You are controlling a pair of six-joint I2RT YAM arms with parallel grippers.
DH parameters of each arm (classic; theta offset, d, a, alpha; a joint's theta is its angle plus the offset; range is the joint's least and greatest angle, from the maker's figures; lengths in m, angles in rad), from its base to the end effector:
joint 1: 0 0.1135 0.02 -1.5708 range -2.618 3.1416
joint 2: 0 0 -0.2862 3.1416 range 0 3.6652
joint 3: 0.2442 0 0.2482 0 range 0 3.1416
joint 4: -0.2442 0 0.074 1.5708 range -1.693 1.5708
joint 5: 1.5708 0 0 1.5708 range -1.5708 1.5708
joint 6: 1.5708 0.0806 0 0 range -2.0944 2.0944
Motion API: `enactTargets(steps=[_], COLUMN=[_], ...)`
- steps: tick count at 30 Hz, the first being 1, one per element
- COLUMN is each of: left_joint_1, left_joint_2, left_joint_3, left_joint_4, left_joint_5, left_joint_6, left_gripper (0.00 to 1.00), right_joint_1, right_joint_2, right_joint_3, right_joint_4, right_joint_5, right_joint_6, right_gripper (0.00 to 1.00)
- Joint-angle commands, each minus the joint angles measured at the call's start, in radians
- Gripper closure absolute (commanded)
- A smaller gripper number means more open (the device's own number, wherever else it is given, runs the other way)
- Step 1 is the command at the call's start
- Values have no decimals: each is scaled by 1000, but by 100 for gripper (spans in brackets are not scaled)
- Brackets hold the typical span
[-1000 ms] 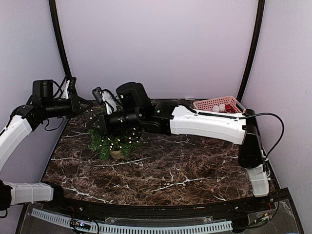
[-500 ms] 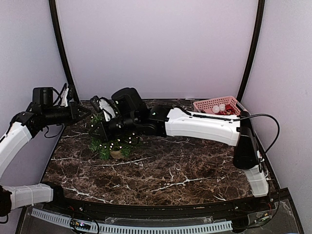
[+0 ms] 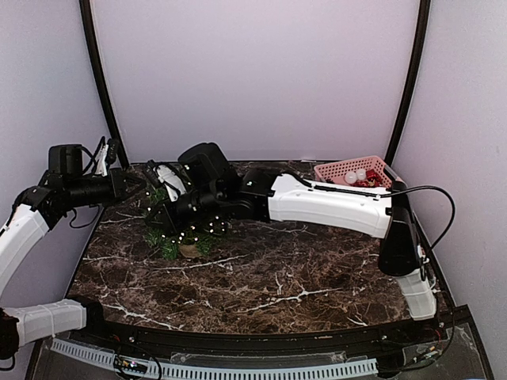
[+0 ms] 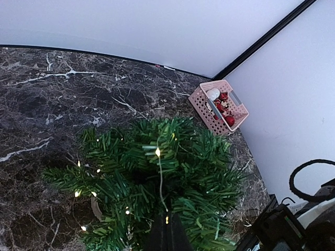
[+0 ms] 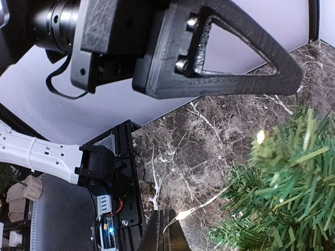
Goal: Decorate the small christmas tree
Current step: Wrap the side of the string light in the gap of the branches.
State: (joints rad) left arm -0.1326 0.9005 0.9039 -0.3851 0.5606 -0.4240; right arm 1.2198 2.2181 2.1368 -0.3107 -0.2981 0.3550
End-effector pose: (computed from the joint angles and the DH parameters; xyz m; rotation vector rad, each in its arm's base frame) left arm 0.2073 -0.0709 0.3456 0.0931 1.9990 -0.9086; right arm 0.1762 0.5500 0.3244 -1.1131 1.8891 1.2648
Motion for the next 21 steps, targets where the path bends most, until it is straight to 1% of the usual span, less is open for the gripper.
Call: enactTargets(steps=[1, 7, 12, 17, 21], left_joint_1=[12, 17, 17, 19, 19], left_joint_2=[-17, -13, -2, 6, 5], left_joint_3=[-5, -4, -12, -24, -42], left_joint_4=[-13, -7, -28, -39, -33], left_joint_5=[19, 31, 16, 2, -3], left_joint_6=[26, 27, 32, 37, 36], left_gripper=[100, 100, 100, 100, 100], right_joint_1=[20, 22, 19, 8, 3], right_joint_2=[20, 35, 32, -19, -32], right_joint_3=[35, 49, 24, -49, -51], right_joint_4=[-20, -25, -52, -50, -78], right_joint_5=[-35, -30, 55, 93, 96], right_joint_6=[-65, -58, -1, 39, 40], right_gripper=[100, 100, 100, 100, 100])
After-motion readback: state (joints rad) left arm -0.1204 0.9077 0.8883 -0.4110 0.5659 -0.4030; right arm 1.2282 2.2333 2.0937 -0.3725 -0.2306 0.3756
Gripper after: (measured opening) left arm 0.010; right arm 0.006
